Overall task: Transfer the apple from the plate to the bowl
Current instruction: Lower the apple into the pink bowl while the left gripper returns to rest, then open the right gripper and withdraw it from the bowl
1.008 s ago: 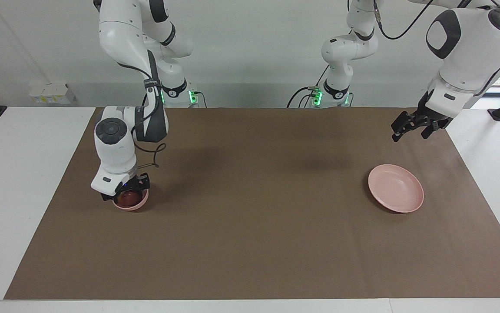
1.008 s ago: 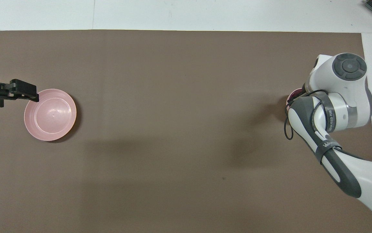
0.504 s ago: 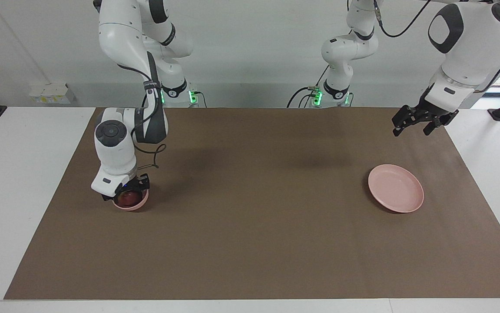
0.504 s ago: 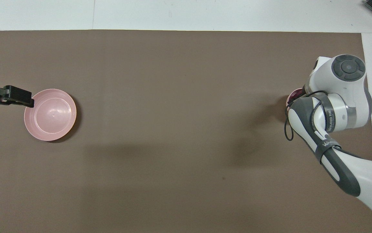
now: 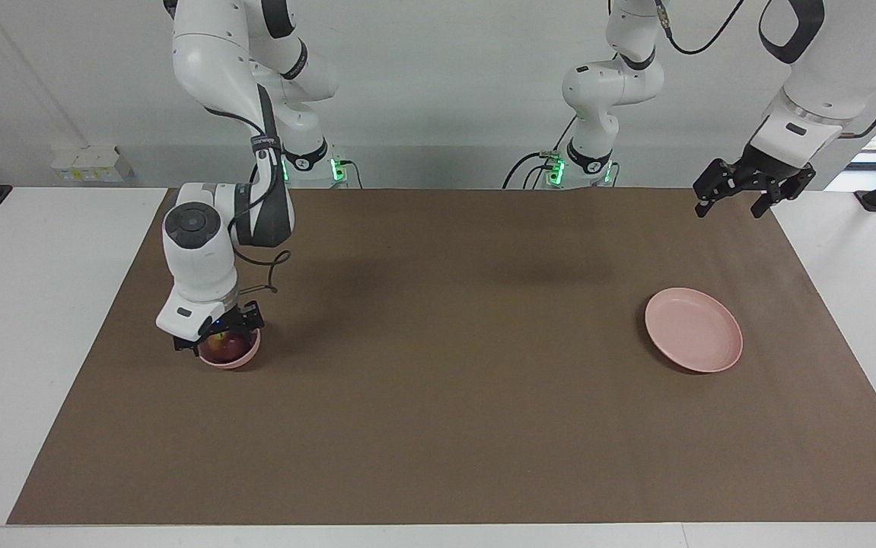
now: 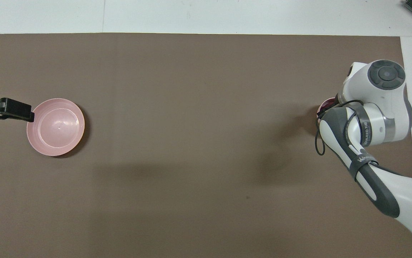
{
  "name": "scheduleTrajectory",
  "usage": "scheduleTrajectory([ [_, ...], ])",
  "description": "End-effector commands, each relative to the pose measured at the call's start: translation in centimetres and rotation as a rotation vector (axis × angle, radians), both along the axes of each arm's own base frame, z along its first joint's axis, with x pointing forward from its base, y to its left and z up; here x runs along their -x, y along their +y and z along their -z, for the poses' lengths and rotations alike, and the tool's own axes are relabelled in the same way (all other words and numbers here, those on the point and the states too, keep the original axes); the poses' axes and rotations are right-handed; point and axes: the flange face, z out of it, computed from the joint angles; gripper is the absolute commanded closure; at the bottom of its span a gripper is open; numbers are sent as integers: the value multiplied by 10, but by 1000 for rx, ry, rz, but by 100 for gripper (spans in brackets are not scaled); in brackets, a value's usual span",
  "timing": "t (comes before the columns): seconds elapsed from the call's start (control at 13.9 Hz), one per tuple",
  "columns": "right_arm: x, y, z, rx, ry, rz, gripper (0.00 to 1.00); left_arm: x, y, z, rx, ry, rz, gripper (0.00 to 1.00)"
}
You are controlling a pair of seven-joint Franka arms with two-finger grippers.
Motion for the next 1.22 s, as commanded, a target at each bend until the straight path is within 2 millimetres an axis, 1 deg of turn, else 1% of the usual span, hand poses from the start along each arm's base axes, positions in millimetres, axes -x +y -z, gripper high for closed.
scheduleTrajectory([
  [0.0, 15, 8, -50, -87, -30, 97, 0, -3, -2, -14, -10, 20, 16, 0],
  [0.14, 27, 7, -84, -126, -30, 176, 0, 1, -2, -17, -9, 5, 19, 0],
  [0.22, 35, 5, -106, -132, -43, 203, 0, 3, 2, -14, -8, 14, 14, 0],
  [0.36, 53, 6, -142, -137, -50, 254, 0, 3, 9, -14, -8, 17, -9, 0],
  [0.43, 61, 7, -156, -139, -49, 278, 0, 3, 10, -14, -8, 20, -10, 0],
  [0.65, 80, 5, -187, -154, -48, 300, 0, 3, 9, -14, -8, 20, -10, 0],
  [0.72, 87, 5, -197, -213, -39, 334, 0, 3, 9, -14, -8, 20, -10, 0],
  [0.79, 91, -2, -211, -244, -50, 389, 0, 3, 9, -14, -8, 20, -10, 0],
  [0.94, 95, -12, -236, -237, -45, 432, 0, 3, 10, -14, -8, 20, -12, 0],
  [1.08, 100, -30, -258, -225, -60, 461, 0, 3, 9, -14, -8, 18, -10, 0],
  [1.15, 103, -34, -264, -224, -55, 469, 0, 3, 10, -14, -8, 20, -12, 0],
])
